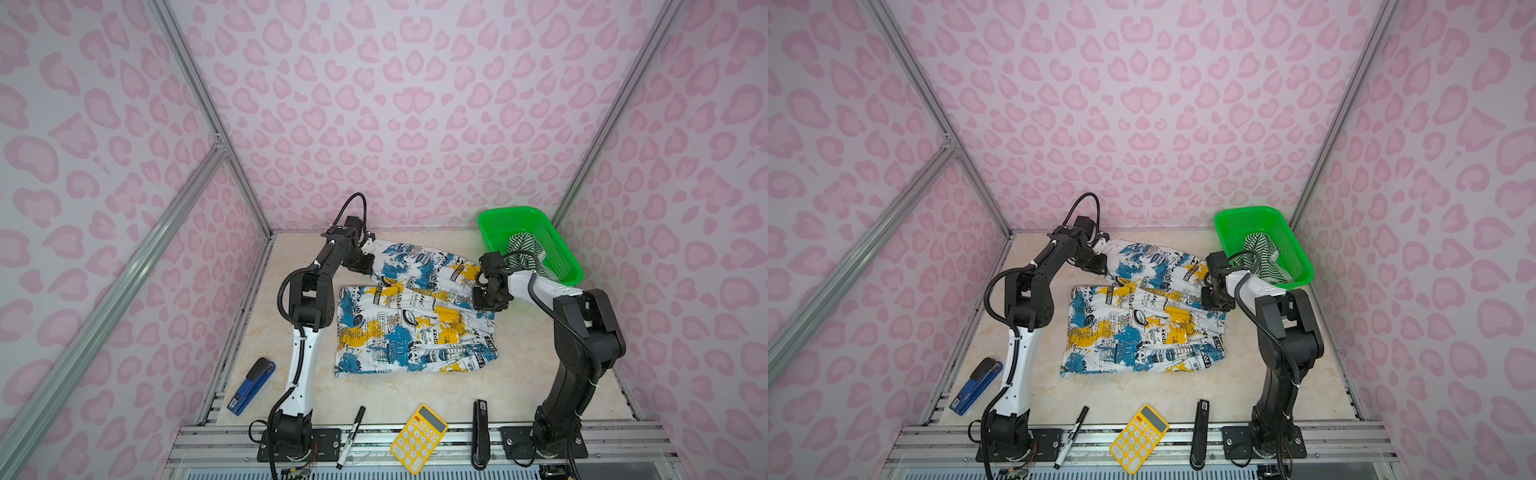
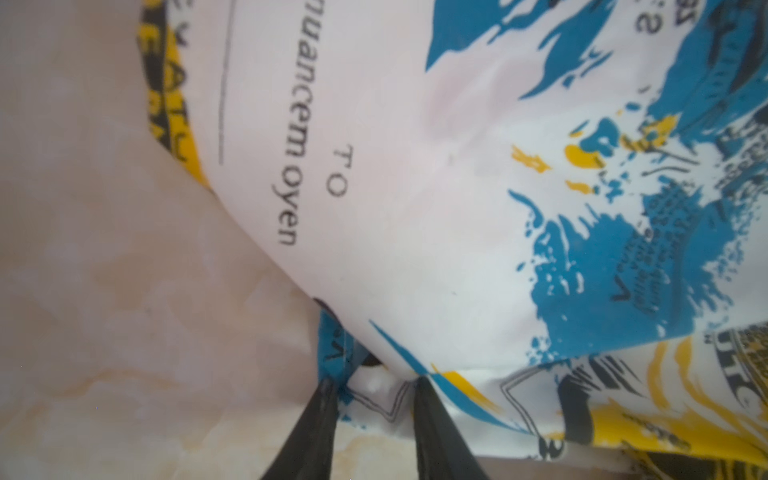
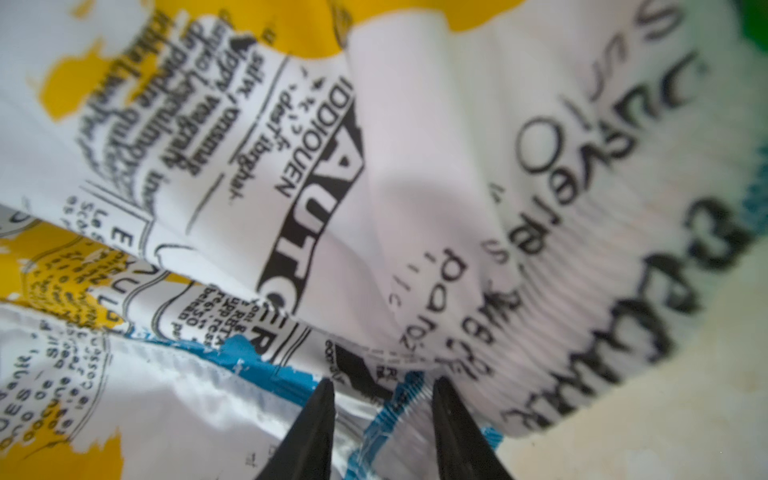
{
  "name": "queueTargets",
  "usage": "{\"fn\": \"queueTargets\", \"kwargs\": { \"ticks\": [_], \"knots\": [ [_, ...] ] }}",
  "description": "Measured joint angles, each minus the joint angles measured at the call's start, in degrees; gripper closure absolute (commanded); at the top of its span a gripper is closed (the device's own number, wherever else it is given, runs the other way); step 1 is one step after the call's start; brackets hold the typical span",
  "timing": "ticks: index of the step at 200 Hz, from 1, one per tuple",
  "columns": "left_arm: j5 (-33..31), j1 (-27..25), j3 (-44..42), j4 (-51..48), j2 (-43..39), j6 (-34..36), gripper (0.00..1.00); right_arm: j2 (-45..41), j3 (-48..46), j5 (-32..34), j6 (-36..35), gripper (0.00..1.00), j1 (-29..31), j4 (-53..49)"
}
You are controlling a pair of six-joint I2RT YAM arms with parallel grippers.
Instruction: Fold and stack the mixed laundry pile
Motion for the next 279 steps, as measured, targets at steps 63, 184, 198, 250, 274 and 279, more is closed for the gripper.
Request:
{"fn": "queueTargets", "kwargs": {
  "ticks": [63, 184, 198, 250, 274, 279],
  "knots": [
    [1.5, 0.1, -1.4, -0.1, -0.5, 0.3, 0.97, 0.3, -0.5, -0.2, 0.0, 0.60, -0.2, 0.2],
    [14.8, 12.3, -26.4, 11.2, -20.0, -10.0, 0.97, 2.4, -0.2, -2.7, 0.5, 0.62, -0.9, 4.9],
    [17.7, 13.8, -29.8, 14.0, -22.8, -11.7, 0.96, 2.8, 0.1, -3.4, 0.5, 0.62, -0.8, 5.4],
    [16.5, 15.1, -37.0, 16.8, -24.2, -14.1, 0.62, 2.8, 0.1, -3.4, 0.4, 0.62, -0.8, 5.2],
    [16.3, 15.0, -38.2, 16.9, -25.7, -14.7, 0.48, 2.7, 0.3, -3.0, 0.2, 0.61, -0.8, 4.8],
    [16.5, 14.9, -38.2, 17.1, -26.0, -14.8, 0.47, 2.7, 0.4, -2.9, 0.0, 0.61, -0.7, 4.6]
  ]
}}
